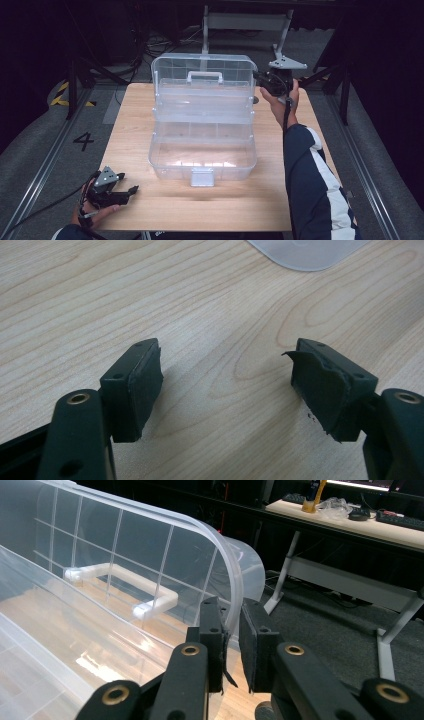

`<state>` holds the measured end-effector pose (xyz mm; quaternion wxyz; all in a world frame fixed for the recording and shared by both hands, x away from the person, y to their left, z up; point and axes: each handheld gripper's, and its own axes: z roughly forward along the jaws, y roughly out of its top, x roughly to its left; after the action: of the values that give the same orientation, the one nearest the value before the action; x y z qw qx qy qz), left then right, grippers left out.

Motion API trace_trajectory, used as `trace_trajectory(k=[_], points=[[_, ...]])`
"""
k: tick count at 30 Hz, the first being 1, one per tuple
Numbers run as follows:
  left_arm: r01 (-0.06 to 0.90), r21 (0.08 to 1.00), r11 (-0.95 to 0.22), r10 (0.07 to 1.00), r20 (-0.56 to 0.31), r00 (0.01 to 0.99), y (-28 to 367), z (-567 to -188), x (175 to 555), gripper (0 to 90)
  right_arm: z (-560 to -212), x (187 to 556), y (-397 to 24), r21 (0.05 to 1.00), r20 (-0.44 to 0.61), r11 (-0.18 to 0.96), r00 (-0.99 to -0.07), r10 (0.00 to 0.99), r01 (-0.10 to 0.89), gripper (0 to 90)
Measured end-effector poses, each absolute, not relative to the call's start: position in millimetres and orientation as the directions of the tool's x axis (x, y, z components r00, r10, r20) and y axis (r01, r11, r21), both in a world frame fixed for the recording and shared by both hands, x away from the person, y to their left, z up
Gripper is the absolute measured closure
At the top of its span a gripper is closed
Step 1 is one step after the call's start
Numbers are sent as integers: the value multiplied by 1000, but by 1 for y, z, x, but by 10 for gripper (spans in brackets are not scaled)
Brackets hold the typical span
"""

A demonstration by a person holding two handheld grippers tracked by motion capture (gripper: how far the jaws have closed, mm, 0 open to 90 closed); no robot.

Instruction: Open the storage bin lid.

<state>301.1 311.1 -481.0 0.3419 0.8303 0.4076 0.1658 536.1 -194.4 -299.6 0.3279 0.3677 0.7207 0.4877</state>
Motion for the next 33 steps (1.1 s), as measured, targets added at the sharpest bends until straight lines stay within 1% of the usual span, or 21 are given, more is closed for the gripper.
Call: trace_trajectory(k=[13,20,33], points=[[569,703,-426,794,-11,608,310,-481,301,289,-305,550,-196,946,-79,228,-517,852,230,813],[570,702,-426,795,-11,607,310,-481,301,289,-305,554,-195,942,-82,235,-513,854,241,811],[567,705,-427,796,-5,605,311,-481,301,288,-308,561,-196,942,-54,215,-517,854,256,809]])
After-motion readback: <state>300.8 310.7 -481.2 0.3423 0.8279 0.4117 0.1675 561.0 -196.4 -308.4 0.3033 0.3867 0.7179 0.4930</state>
